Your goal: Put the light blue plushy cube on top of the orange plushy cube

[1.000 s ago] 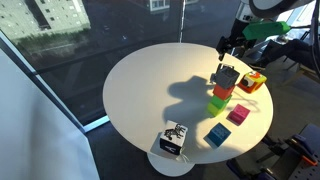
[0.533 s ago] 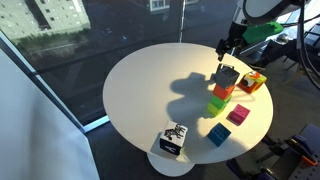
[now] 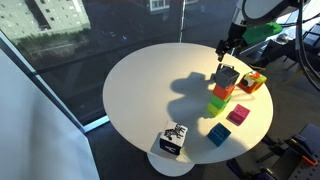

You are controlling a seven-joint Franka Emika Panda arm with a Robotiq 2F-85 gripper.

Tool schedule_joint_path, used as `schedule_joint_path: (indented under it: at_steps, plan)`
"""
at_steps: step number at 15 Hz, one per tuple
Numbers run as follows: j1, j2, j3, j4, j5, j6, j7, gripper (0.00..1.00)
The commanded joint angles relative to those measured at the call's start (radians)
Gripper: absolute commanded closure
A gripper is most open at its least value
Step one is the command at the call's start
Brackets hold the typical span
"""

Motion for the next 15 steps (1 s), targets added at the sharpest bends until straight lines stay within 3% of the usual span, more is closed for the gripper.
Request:
schedule_joint_path:
  at_steps: [1, 15]
  plan:
    - [0.002, 0.0, -0.002, 0.001, 0.001, -0.002, -0.001, 0.0]
    - [-0.038, 0.06, -0.021, 0.023, 0.001, 0.049, -0.094, 0.0]
